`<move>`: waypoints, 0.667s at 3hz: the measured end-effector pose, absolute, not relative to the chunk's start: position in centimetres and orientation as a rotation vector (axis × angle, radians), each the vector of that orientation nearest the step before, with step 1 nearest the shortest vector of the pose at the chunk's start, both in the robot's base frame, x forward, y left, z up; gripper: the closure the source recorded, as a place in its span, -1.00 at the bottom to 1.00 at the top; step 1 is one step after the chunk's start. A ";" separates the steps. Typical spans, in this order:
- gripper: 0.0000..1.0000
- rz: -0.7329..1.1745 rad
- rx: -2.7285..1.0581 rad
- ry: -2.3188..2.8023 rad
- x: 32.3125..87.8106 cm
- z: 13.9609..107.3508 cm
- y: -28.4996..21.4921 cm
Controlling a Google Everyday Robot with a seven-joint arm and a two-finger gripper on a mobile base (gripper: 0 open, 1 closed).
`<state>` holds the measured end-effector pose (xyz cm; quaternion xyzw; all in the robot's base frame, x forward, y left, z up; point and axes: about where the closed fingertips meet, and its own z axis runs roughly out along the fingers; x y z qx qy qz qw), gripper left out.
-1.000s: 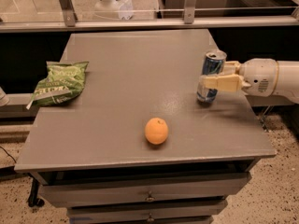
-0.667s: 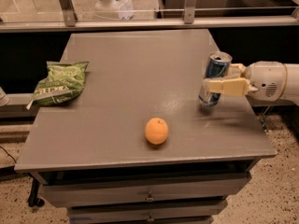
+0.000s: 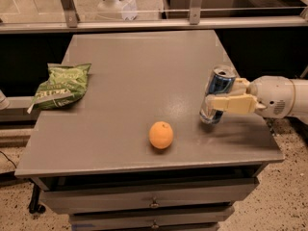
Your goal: Move redbull can near orange
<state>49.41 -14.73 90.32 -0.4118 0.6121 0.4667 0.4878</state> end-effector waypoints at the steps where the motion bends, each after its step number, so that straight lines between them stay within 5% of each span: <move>1: 1.00 1.173 -1.019 1.448 47.8 90.1 -13.2; 2: 1.00 1.198 -1.042 1.413 46.7 90.0 -11.7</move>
Offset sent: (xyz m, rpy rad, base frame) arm -0.0394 0.0426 -0.0059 0.0634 -0.0381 0.1033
